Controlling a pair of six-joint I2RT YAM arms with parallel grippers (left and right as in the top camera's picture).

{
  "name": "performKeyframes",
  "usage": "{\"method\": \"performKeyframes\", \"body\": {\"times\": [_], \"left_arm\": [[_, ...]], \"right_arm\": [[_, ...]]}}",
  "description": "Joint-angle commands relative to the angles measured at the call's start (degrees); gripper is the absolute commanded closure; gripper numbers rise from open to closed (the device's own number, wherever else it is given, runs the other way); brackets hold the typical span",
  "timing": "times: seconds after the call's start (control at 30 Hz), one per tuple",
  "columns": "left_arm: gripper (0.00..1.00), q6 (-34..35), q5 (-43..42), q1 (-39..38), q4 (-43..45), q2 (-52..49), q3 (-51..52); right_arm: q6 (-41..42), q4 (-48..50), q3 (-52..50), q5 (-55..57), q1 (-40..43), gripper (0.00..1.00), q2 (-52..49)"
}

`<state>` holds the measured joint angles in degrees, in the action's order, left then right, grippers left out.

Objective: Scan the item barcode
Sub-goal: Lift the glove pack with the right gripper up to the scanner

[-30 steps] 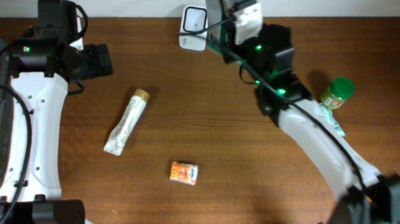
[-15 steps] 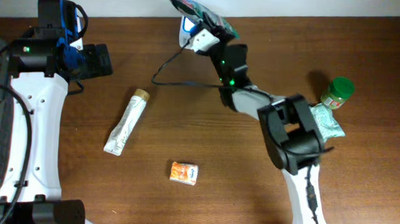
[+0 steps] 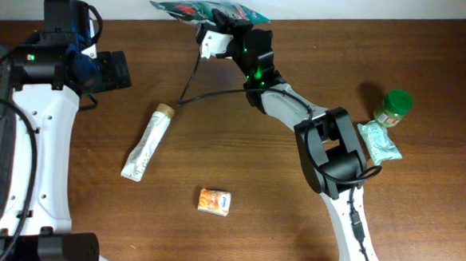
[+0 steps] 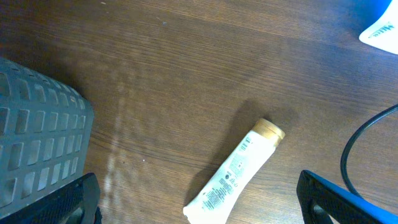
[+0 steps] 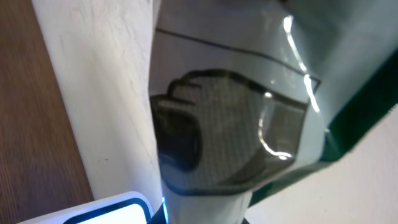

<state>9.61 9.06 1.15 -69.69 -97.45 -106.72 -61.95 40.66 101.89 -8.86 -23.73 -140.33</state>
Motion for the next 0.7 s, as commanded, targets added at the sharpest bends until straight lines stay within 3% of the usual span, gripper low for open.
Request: {"method": "performKeyframes", "body": {"times": [0.0,0.23,0.53,0.57,0.67], "left_arm": [[0.01,-0.28,0.42,0.20,-0.07,-0.09,-0.04],[0.01,-0.28,0.42,0.20,-0.07,-0.09,-0.04],[0.01,-0.28,0.42,0.20,-0.07,-0.09,-0.04],[0.01,-0.28,0.42,0.20,-0.07,-0.09,-0.04],[0.01,-0.28,0.42,0.20,-0.07,-0.09,-0.04]], "right_arm": [[-1.07,0.15,1.20,-2.21,-0.92,0.96,-0.57],[0.26,-1.46,1.20,-2.78,-1.05,0.96,-0.50],[39.17,-1.81,1.20,-0.81,1.42,0.96,6.82],[44.92,-3.85,1.20,-0.83,2.45,0.96,9.53],[51.95,-12.61,1.20,-1.09,4.22,0.96,15.65]]}}
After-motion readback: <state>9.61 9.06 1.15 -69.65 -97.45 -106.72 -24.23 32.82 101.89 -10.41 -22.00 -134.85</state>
